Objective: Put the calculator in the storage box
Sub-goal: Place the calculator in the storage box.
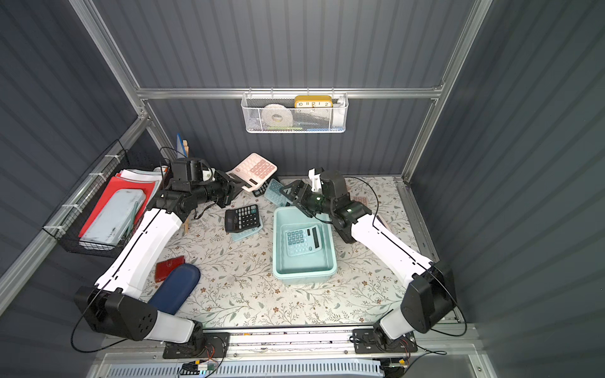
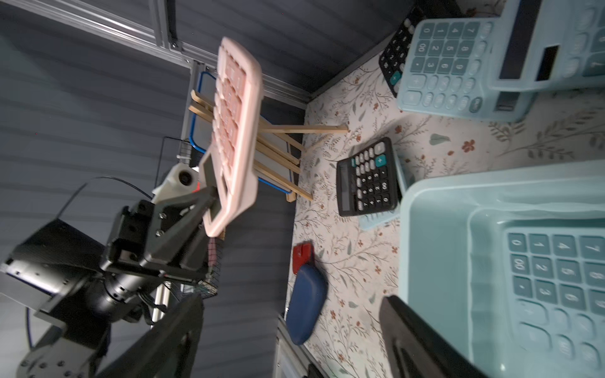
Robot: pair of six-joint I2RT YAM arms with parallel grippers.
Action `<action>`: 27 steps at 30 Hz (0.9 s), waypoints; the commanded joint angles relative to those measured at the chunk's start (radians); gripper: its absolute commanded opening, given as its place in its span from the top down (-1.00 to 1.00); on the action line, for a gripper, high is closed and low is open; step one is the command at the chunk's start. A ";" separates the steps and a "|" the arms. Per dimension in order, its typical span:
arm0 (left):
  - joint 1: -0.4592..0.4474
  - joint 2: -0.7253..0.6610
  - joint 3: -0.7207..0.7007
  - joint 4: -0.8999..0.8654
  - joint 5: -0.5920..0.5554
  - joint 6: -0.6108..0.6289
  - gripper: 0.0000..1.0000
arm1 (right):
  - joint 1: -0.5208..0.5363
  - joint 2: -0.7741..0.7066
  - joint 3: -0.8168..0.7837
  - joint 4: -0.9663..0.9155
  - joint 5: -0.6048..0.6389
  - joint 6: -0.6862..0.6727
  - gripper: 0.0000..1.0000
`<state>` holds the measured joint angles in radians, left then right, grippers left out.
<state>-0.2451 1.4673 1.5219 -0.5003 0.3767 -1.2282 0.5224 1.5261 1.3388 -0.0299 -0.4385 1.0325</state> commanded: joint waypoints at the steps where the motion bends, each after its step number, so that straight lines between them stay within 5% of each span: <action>1: -0.013 -0.011 -0.034 0.104 0.024 -0.078 1.00 | -0.007 0.051 -0.007 0.213 0.022 0.138 -0.74; 18: -0.021 -0.008 -0.056 0.087 0.230 -0.154 1.00 | 0.005 0.271 0.128 0.363 -0.002 0.264 -0.41; 27: -0.021 -0.007 -0.050 0.046 0.251 -0.106 1.00 | 0.004 0.083 -0.027 0.167 0.077 0.151 -0.47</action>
<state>-0.2623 1.4689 1.4601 -0.4381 0.5930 -1.3727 0.5217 1.7016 1.3567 0.1730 -0.3973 1.2350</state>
